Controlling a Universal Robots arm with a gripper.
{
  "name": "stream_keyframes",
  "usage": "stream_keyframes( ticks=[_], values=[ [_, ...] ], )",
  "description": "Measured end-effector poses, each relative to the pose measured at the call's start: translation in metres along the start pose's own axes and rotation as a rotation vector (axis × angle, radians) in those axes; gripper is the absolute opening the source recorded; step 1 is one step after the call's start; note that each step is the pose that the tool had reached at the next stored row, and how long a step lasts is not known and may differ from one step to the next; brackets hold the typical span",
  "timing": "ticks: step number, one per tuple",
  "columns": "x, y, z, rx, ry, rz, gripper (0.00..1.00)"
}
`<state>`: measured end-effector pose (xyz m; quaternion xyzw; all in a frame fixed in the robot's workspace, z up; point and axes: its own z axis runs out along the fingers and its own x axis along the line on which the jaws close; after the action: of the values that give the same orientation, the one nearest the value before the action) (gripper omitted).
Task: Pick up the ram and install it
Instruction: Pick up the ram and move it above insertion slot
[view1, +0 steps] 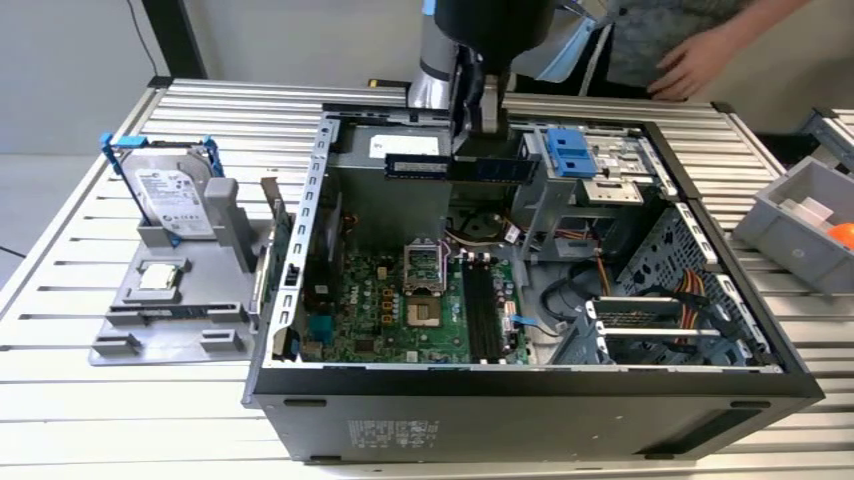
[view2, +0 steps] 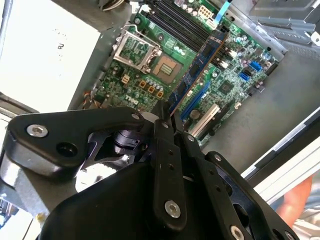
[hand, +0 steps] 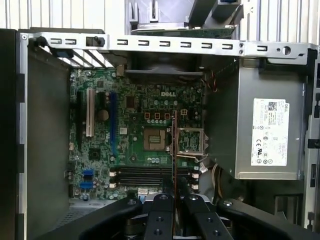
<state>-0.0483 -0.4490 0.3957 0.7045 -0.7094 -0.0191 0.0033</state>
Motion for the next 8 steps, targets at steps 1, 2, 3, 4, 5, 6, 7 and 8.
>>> stream_keyframes(
  ticks=[1,2,3,4,5,6,7,8],
  values=[
    [0.0010,-0.0021,-0.0001,-0.0023,0.0000,0.000,0.00],
    [0.0020,-0.0041,-0.0002,-0.0045,0.0000,0.000,0.00],
    [0.0029,-0.0059,-0.0003,-0.0065,0.0001,0.000,0.00],
    [0.0039,-0.0080,-0.0003,-0.0088,0.0000,0.000,0.00],
    [0.0048,-0.0098,-0.0004,-0.0109,0.0001,0.000,0.00],
    [0.0058,-0.0118,-0.0005,-0.0130,0.0000,0.000,0.00],
    [0.0067,-0.0139,-0.0006,-0.0148,0.0001,0.000,0.00],
    [0.0074,-0.0157,-0.0007,-0.0154,0.0001,0.000,0.00]
  ],
)
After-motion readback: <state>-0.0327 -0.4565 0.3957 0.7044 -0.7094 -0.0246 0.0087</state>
